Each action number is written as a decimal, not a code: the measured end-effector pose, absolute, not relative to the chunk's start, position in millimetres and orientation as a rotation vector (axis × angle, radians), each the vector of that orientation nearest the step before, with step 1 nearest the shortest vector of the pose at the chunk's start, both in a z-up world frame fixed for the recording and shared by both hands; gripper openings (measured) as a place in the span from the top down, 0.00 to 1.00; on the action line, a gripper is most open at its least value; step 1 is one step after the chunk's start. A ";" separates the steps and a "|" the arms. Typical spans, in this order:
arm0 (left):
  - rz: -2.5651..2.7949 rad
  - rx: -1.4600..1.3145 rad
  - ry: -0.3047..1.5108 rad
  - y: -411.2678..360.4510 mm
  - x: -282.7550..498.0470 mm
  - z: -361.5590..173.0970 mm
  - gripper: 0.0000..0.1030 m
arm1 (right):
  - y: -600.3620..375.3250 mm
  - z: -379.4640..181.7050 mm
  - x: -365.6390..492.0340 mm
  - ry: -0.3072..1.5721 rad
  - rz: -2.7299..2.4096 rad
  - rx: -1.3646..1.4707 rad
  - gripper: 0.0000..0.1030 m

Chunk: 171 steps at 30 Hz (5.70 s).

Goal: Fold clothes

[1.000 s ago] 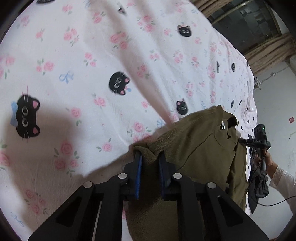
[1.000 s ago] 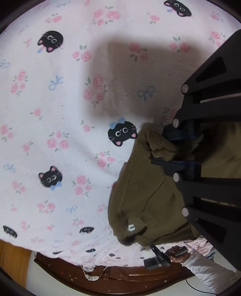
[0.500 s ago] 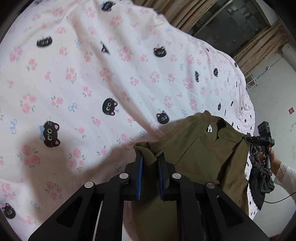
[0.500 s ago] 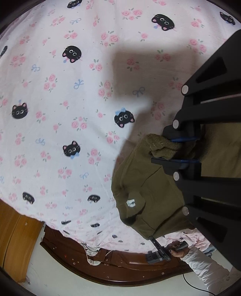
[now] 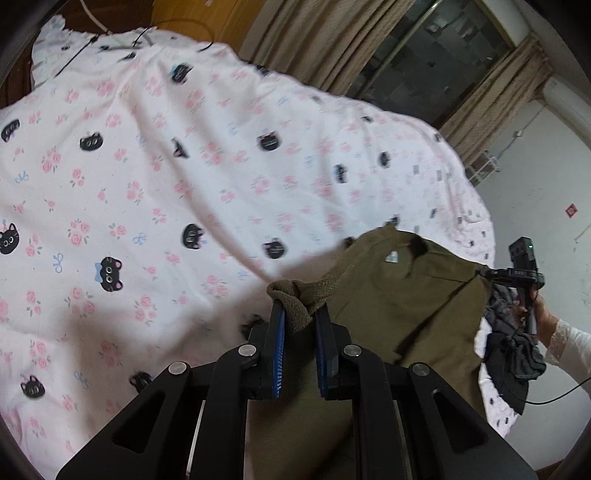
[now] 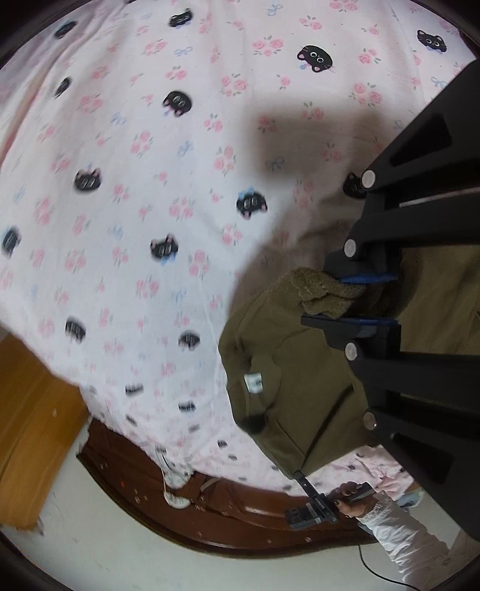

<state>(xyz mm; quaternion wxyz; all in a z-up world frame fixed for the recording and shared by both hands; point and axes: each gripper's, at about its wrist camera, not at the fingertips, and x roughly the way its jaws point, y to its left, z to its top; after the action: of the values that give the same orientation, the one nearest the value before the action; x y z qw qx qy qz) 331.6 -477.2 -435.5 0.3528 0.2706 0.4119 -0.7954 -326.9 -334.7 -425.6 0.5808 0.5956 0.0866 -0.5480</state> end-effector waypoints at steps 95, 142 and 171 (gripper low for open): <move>-2.216 1.546 1.023 -150.4 170.6 -505.1 0.72 | -137.0 -517.5 -76.9 1.018 -0.684 1.328 0.47; -1.707 1.146 1.425 -113.3 355.6 -491.6 0.80 | -55.7 -471.7 97.6 0.904 -0.581 1.248 0.49; -1.632 1.089 1.381 -127.1 371.1 -533.5 0.70 | -59.5 -544.3 75.8 0.702 -0.877 1.609 0.49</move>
<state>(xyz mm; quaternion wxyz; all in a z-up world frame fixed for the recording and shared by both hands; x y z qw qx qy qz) 371.1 -127.1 -533.5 0.3627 0.4228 0.5363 -0.6341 75.8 -59.5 -544.3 0.5559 0.6815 0.2974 -0.3716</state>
